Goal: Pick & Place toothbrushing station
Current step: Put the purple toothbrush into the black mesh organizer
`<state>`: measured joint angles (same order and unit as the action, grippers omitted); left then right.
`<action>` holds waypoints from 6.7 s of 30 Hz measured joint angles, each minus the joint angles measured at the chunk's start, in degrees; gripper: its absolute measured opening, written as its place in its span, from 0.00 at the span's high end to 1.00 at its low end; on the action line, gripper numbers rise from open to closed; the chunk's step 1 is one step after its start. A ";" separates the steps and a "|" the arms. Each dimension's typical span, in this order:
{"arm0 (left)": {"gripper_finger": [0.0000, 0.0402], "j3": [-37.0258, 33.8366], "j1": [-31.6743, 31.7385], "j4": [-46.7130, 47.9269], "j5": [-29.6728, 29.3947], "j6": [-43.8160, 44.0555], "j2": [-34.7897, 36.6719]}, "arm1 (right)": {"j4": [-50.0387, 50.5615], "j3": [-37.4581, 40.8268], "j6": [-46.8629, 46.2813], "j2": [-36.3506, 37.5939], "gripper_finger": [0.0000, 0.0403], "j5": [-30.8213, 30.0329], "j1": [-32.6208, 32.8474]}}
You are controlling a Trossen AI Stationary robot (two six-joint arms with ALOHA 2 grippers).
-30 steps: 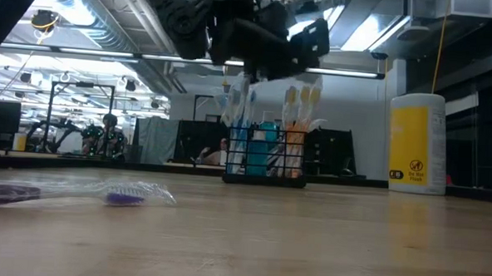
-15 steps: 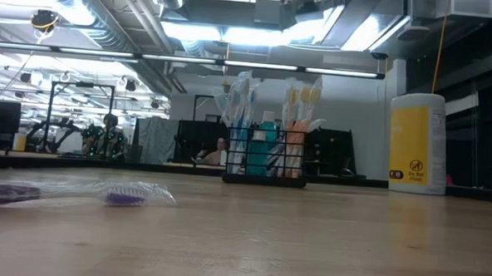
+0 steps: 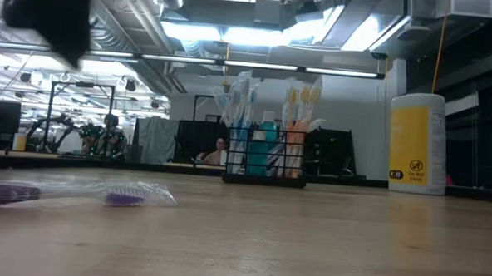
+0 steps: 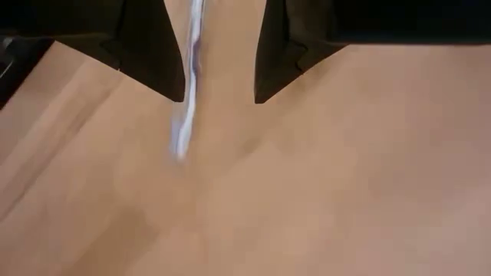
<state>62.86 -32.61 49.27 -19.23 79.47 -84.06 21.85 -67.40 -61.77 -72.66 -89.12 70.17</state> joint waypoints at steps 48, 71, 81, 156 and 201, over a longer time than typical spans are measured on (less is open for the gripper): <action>1.00 -7.21 13.65 -52.28 6.17 -19.90 -9.48 | -0.47 0.00 0.53 0.00 0.59 10.12 -4.14; 1.00 -0.76 13.50 -76.47 -14.38 -39.02 0.08 | -9.87 0.02 20.00 0.00 0.59 45.08 -34.58; 1.00 4.07 13.81 -76.53 -11.60 -40.40 -3.05 | -15.67 0.02 24.85 0.00 0.59 54.33 -42.04; 0.60 4.07 5.39 -64.41 -39.79 -73.19 16.85 | -26.65 16.57 45.91 -5.03 0.96 58.70 -84.67; 0.60 4.07 0.65 -64.92 -40.97 -76.61 19.70 | -28.41 16.71 37.87 -12.75 0.55 60.85 -83.74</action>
<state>66.94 -31.96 -15.65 -60.20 2.86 -64.36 -6.57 -50.69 -23.90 -85.41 -28.27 -13.57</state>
